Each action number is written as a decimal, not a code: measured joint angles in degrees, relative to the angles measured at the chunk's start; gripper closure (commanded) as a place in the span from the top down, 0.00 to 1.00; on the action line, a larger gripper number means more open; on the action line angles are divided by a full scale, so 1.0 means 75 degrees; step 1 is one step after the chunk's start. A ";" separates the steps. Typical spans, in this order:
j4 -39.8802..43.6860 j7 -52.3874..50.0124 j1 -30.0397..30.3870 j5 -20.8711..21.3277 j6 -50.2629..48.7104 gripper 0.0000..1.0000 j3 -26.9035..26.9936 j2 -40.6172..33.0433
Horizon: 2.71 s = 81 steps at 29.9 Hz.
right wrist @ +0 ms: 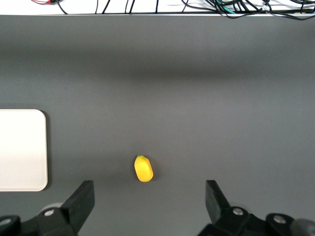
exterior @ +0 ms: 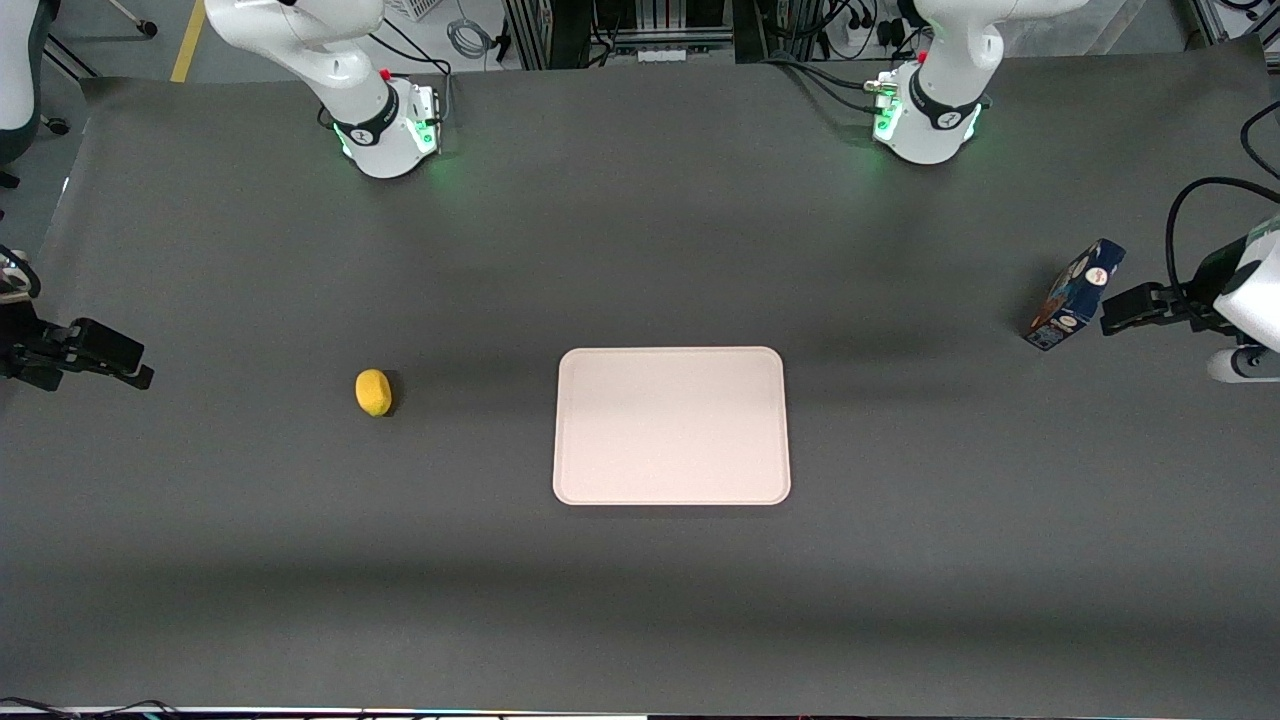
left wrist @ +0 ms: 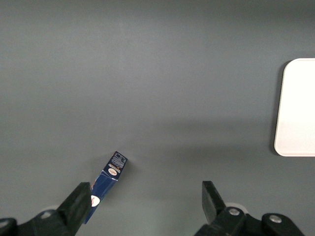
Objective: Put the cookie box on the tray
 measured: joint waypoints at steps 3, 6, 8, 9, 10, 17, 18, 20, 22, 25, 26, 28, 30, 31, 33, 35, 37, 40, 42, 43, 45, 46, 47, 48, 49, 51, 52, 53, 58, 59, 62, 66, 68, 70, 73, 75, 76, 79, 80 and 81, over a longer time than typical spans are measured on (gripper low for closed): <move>0.0004 0.0579 -0.0001 0.0044 -0.0166 1.00 -0.0044 -0.0002; 0.0002 0.1722 -0.0001 0.0231 -0.0292 1.00 -0.0078 -0.0001; -0.0002 0.2637 0.0003 0.0365 -0.0350 1.00 -0.0078 -0.0001; -0.0005 0.3064 0.0010 0.0408 -0.0373 1.00 -0.0076 0.0000; -0.0010 0.3423 0.0018 0.0444 -0.0389 1.00 -0.0072 0.0000; -0.0326 0.4857 0.0104 0.0631 -0.0293 1.00 -0.0045 -0.0060; -0.0468 0.4911 0.0127 0.0640 -0.0174 1.00 -0.0036 -0.0113; -0.0888 0.4974 0.0195 0.0652 0.0201 1.00 -0.0015 -0.0297; -0.1450 0.5024 0.0286 0.0657 0.0666 1.00 0.0011 -0.0574; -0.2359 0.5110 0.0410 0.0672 0.1314 1.00 0.0128 -0.1049; -0.2660 0.5198 0.0438 0.0676 0.1526 1.00 0.0208 -0.1201; -0.3253 0.5498 0.0481 0.0681 0.2014 1.00 0.0416 -0.1467; -0.3794 0.5808 0.0511 0.0682 0.2514 1.00 0.0657 -0.1662; -0.4061 0.5943 0.0524 0.0683 0.2765 1.00 0.0791 -0.1742; -0.4528 0.6141 0.0550 0.0683 0.3192 1.00 0.1011 -0.1852; -0.4950 0.6270 0.0570 0.0682 0.3578 1.00 0.1164 -0.1932; -0.5310 0.6366 0.0576 0.0683 0.3965 1.00 0.1264 -0.1978; -0.5762 0.6522 0.0579 0.0683 0.4491 1.00 0.1420 -0.2015; -0.6002 0.6609 0.0581 0.0683 0.4750 1.00 0.1561 -0.2022; -0.6102 0.6657 0.0582 0.0683 0.4842 1.00 0.1629 -0.2024; -0.6247 0.6744 0.0588 0.0683 0.4947 1.00 0.1738 -0.2029; -0.6299 0.6777 0.0591 0.0683 0.4978 1.00 0.1780 -0.2034; -0.6340 0.6807 0.0592 0.0683 0.4996 1.00 0.1821 -0.2040; -0.6376 0.6829 0.0592 0.0683 0.5008 1.00 0.1866 -0.2048; -0.6416 0.6848 0.0593 0.0683 0.5022 1.00 0.1917 -0.2057; -0.6506 0.6889 0.0594 0.0683 0.5070 1.00 0.2009 -0.2082; -0.6560 0.6903 0.0594 0.0683 0.5119 1.00 0.2047 -0.2097; -0.6618 0.6915 0.0595 0.0683 0.5175 1.00 0.2076 -0.2113; -0.6922 0.6954 0.0594 0.0682 0.5404 1.00 0.2158 -0.2147; -0.6995 0.6954 0.0594 0.0681 0.5474 1.00 0.2182 -0.2149; -0.7205 0.6956 0.0595 0.0680 0.5701 1.00 0.2273 -0.2161; -0.7438 0.6964 0.0594 0.0679 0.5954 1.00 0.2384 -0.2211; -0.7560 0.6964 0.0595 0.0674 0.6094 1.00 0.2454 -0.2238; -0.7672 0.6964 0.0595 0.0660 0.6229 1.00 0.2523 -0.2253; -0.7782 0.6964 0.0595 0.0547 0.6316 1.00 0.2579 -0.2260; -0.7823 0.6964 0.0595 0.0463 0.6349 1.00 0.2586 -0.2261; -0.7831 0.6965 0.0594 0.0445 0.6355 1.00 0.2586 -0.2261; -0.7836 0.6965 0.0589 0.0422 0.6359 1.00 0.2586 -0.2261; -0.7838 0.6964 0.0588 0.0418 0.6359 1.00 0.2585 -0.2261; -0.7842 0.6965 0.0586 0.0414 0.6359 1.00 0.2585 -0.2260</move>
